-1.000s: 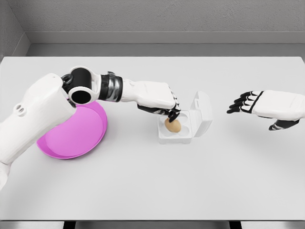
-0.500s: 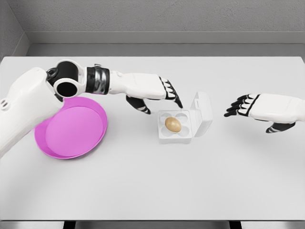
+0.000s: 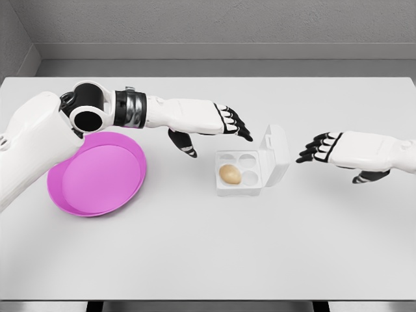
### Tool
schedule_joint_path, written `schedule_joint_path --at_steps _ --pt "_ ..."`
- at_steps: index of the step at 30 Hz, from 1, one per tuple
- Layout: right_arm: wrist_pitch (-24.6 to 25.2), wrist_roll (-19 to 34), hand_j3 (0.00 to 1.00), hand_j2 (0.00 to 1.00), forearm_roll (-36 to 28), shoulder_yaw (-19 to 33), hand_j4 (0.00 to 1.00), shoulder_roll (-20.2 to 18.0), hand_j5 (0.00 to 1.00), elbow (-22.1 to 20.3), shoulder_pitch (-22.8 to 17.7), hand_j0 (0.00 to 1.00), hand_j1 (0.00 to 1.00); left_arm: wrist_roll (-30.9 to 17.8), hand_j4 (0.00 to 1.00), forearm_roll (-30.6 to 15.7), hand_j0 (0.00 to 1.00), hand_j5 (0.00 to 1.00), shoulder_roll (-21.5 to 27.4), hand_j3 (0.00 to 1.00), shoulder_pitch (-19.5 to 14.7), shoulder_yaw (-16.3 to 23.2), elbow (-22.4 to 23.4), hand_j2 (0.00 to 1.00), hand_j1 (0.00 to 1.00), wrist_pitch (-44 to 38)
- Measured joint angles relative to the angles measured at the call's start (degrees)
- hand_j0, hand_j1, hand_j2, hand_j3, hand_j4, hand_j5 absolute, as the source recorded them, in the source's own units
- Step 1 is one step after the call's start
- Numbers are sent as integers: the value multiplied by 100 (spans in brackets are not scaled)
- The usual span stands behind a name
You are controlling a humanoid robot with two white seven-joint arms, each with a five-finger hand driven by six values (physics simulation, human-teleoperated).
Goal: Pack egg into the box and close the box lid
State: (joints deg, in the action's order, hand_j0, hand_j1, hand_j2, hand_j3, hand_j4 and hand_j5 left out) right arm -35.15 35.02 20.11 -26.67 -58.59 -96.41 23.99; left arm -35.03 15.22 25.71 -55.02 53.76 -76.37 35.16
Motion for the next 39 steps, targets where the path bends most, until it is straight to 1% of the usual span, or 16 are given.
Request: schedule_joint_path --at_steps 6,10,18,23,25,28,30,33,39 --pt "0 0 100 100 44 -13 100 12 100 0 0 100 100 0 100 -2 100 100 45 100 0 0 0 100 100 0" --pt "0 0 100 100 53 -15 100 27 100 -1 0 100 100 0 100 -75 100 100 160 100 0 0 -10 100 100 0" --pt "0 0 100 100 62 -19 100 135 100 -39 17 100 100 0 100 -146 100 100 266 100 0 0 -27 100 100 0" --pt "1 0 100 100 71 -71 100 227 100 -114 26 100 100 0 100 -379 100 100 771 100 18 -99 -42 100 100 1" --pt "1 0 100 100 71 -82 100 238 100 -180 26 100 100 0 100 -430 100 100 1068 100 53 -218 -129 100 100 1" --pt "1 0 100 100 70 -101 100 255 100 -318 35 100 100 0 100 -557 100 100 1359 100 53 -303 -210 100 100 0" --pt "0 0 100 100 68 -136 100 327 100 -372 88 100 100 0 100 -632 100 100 1498 100 62 -328 -234 100 100 0" --pt "0 0 100 100 60 -165 100 546 100 -407 167 100 100 0 100 -706 100 100 1629 100 62 -344 -250 100 100 0" --pt "0 0 100 100 59 -270 100 936 100 -427 237 100 100 0 100 -750 100 100 1688 100 70 -351 -262 100 100 0"
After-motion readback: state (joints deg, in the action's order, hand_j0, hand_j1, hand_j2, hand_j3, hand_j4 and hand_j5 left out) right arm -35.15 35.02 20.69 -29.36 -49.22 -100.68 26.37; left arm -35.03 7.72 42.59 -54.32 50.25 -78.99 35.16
